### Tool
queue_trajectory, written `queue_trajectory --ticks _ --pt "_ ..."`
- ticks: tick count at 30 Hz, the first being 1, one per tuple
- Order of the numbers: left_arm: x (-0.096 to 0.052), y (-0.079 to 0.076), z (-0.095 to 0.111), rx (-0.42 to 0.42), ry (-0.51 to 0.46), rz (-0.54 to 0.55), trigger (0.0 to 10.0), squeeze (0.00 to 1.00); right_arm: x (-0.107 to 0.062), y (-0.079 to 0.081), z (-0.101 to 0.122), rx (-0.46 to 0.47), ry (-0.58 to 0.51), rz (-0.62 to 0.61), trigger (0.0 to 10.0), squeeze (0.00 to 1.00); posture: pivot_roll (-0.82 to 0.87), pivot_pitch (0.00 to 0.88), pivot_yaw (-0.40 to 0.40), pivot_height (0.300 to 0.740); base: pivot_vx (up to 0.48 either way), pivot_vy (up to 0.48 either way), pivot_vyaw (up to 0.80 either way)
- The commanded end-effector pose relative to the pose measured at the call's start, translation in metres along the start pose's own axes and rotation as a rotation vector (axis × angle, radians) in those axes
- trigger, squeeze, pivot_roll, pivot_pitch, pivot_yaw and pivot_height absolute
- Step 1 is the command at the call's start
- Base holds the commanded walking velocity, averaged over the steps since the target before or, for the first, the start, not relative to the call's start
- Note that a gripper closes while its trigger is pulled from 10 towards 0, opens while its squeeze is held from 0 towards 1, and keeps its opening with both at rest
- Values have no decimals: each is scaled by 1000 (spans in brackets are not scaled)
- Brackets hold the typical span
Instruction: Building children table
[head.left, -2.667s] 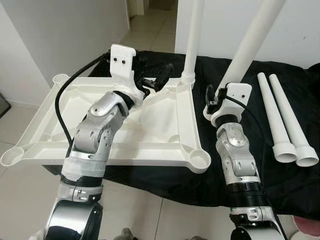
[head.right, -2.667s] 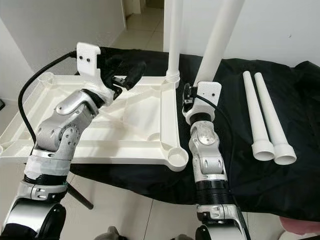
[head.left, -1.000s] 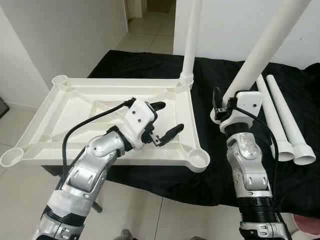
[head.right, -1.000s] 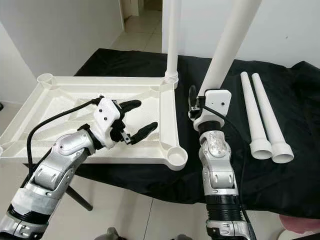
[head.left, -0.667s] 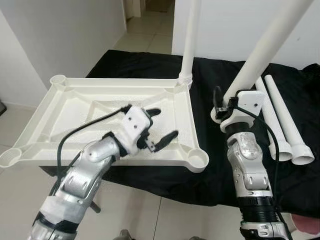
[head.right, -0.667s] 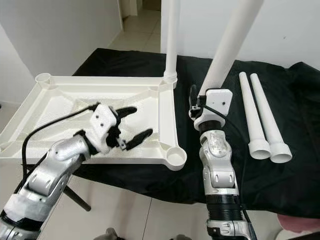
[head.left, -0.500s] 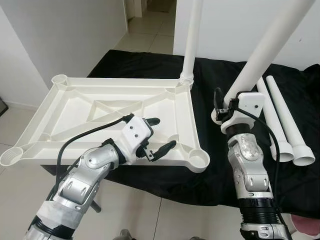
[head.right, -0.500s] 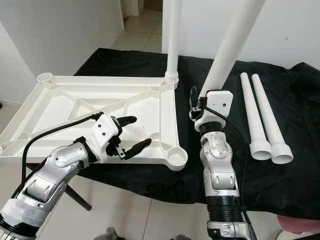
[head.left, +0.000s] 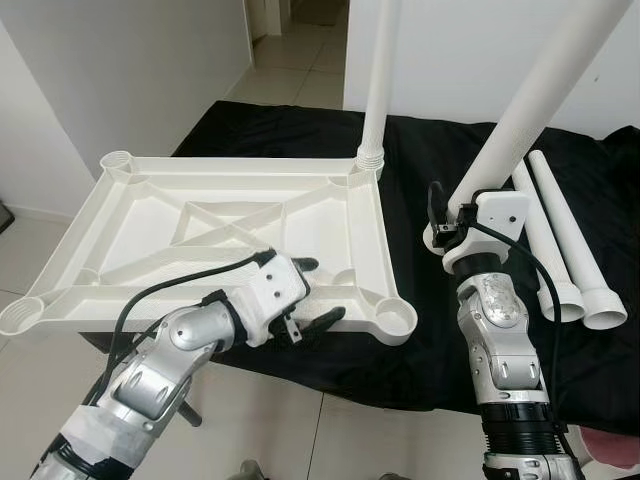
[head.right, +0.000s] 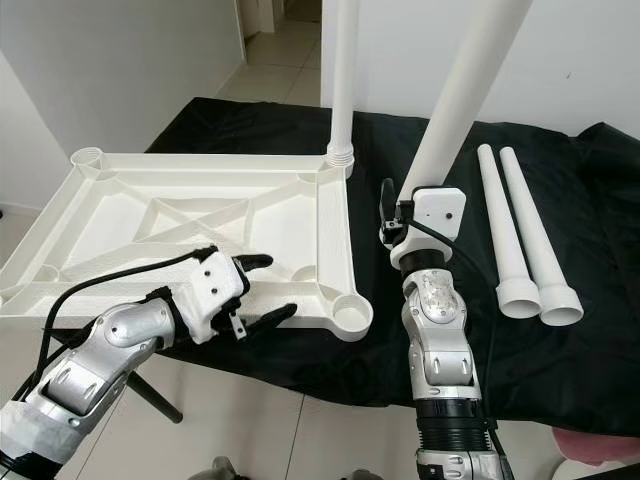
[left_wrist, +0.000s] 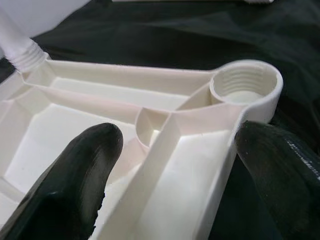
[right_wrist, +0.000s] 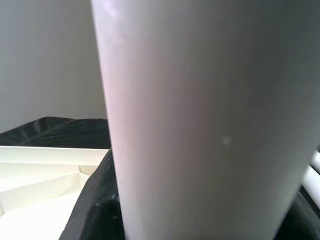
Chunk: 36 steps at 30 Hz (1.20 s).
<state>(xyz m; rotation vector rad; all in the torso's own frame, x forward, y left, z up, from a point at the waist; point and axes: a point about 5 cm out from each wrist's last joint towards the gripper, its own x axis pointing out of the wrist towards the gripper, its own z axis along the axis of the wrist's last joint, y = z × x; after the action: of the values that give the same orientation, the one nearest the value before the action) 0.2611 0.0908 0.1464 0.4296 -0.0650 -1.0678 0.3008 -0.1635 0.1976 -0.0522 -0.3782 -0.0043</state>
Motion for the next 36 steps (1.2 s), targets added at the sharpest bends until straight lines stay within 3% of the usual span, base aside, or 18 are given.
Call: queue_trajectory --ticks 1,9,18,23,36 --pt "-2 -11 -7 29 45 -201 10000 0 0 0 5 -6 -25 2 10000 0 -1 8 22 740 0 0 0" --pt "-3 -10 -18 41 104 -190 10000 0 -1 0 6 -10 -24 -2 10000 0 -7 13 30 740 0 0 0" --pt "2 2 -29 -56 171 -100 10000 0 -2 2 5 -6 -23 -9 10000 0 -4 18 40 740 0 0 0" --pt "4 6 -30 -55 176 -81 10000 0 -1 2 6 -6 -24 -11 10000 0 -4 14 41 740 0 0 0" --pt "23 15 -30 -38 178 -40 10000 0 -1 6 6 -1 -28 -13 10000 0 -8 15 49 740 0 0 0"
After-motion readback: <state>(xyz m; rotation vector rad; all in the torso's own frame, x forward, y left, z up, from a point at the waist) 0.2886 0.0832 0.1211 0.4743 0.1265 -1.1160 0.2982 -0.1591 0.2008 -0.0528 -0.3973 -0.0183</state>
